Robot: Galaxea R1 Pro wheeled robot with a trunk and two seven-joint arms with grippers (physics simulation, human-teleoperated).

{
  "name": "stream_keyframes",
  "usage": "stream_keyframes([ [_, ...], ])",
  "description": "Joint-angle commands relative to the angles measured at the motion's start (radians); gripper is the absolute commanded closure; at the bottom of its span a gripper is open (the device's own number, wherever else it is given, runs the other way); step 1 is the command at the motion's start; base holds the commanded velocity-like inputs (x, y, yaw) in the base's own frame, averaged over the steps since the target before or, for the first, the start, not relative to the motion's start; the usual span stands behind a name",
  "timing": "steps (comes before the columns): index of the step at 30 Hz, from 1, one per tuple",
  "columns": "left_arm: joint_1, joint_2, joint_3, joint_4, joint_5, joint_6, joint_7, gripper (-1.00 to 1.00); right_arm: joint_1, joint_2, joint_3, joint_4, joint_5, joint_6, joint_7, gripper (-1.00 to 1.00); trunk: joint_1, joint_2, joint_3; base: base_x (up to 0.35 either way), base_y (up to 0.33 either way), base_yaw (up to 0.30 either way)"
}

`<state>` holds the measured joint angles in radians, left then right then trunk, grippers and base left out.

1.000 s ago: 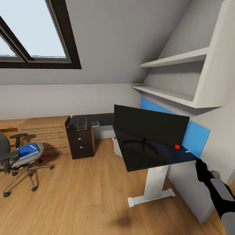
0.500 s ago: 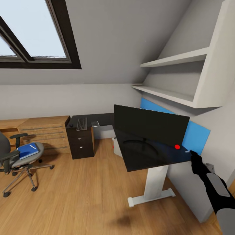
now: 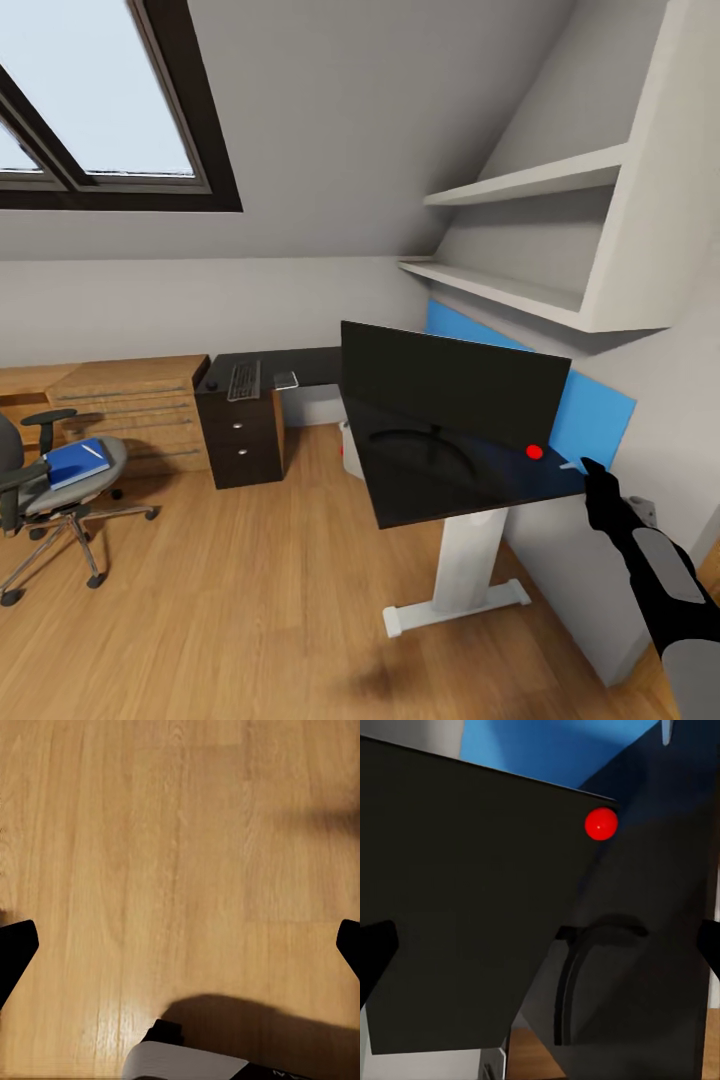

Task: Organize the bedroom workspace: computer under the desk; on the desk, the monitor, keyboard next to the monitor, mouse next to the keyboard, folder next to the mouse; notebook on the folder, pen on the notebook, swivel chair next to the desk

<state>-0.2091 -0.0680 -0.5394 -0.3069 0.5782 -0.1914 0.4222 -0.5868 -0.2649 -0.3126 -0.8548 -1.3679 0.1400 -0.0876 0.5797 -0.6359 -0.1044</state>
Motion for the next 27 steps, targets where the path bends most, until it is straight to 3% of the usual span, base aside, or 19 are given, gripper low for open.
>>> stream_keyframes([
  [1, -0.001, 0.000, -0.009, 0.000, 0.010, -0.005, 0.005, -1.00, -0.001, 0.000, -0.002, -0.002, -0.007, 0.005, -0.006, -1.00, 0.000, -0.002, -0.002, 0.009, -0.030, 0.000],
  [6, -0.001, 0.001, -0.008, 0.004, 0.011, -0.005, 0.005, -1.00, -0.001, 0.006, -0.001, 0.004, -0.010, 0.006, -0.006, -1.00, 0.000, -0.002, -0.002, 0.002, -0.065, 0.004],
  [18, -0.001, 0.001, -0.006, 0.005, 0.014, -0.005, 0.006, -1.00, 0.000, 0.009, 0.000, 0.022, -0.011, 0.006, -0.006, -1.00, 0.000, -0.002, -0.002, -0.001, -0.297, 0.224],
  [27, -0.001, 0.002, -0.002, 0.005, 0.017, -0.005, 0.006, -1.00, 0.000, 0.007, -0.002, 0.029, -0.011, 0.008, -0.006, -1.00, 0.000, -0.002, -0.002, -0.140, -0.267, 0.163],
])
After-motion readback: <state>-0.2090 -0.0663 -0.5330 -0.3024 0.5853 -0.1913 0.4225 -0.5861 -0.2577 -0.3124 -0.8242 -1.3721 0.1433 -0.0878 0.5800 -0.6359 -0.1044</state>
